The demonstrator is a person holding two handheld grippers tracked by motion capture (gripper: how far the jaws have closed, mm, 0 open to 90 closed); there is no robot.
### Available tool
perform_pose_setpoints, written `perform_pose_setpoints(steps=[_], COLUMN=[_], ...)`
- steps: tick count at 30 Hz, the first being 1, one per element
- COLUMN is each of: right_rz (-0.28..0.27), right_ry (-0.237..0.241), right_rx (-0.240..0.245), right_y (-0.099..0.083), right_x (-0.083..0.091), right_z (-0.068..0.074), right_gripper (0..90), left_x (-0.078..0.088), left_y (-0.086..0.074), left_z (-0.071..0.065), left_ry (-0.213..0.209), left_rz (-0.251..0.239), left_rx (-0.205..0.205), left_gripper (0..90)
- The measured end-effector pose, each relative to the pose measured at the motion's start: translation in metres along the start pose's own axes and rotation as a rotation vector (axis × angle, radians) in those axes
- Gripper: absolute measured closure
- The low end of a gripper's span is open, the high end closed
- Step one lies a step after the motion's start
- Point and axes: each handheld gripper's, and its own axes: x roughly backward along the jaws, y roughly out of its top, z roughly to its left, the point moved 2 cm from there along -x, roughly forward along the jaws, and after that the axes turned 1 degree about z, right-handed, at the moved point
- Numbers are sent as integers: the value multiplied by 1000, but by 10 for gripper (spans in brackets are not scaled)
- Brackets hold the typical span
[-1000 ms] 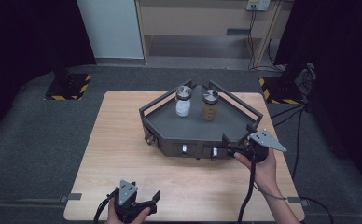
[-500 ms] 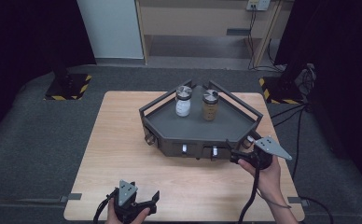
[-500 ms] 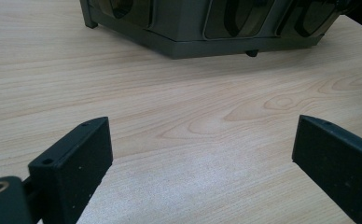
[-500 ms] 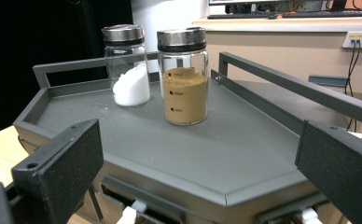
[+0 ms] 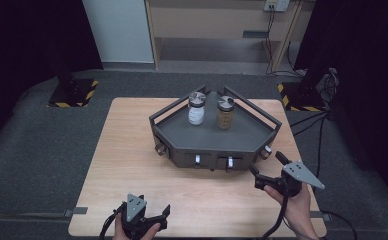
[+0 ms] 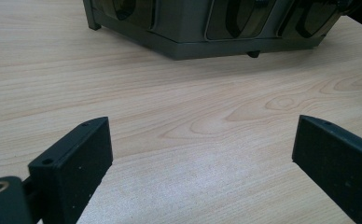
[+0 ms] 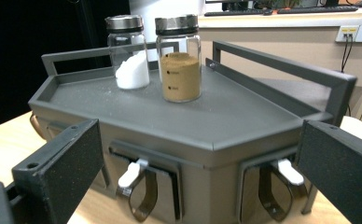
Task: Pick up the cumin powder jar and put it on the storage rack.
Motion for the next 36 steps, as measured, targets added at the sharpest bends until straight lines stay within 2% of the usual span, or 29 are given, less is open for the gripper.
perform_pose_setpoints(steps=[7,21,31,36], right_rz=[-5,67,95,106], right_ry=[-10,-31,-23,-31], right_rx=[-27,-37,-39,-48], right_y=[-14,-46,-58,-65], right_x=[18,50,65,79], right_z=[0,10,17,20], right_gripper=[13,15,16,17], left_x=[1,3,3,4], left_y=[-1,-1,-1,-1], left_z=[-1,-1,2,4], left_ry=[1,5,10,11], left_rz=[-2,-4,-3,-3], left_rx=[-5,-5,9,16], left_gripper=[41,41,41,40])
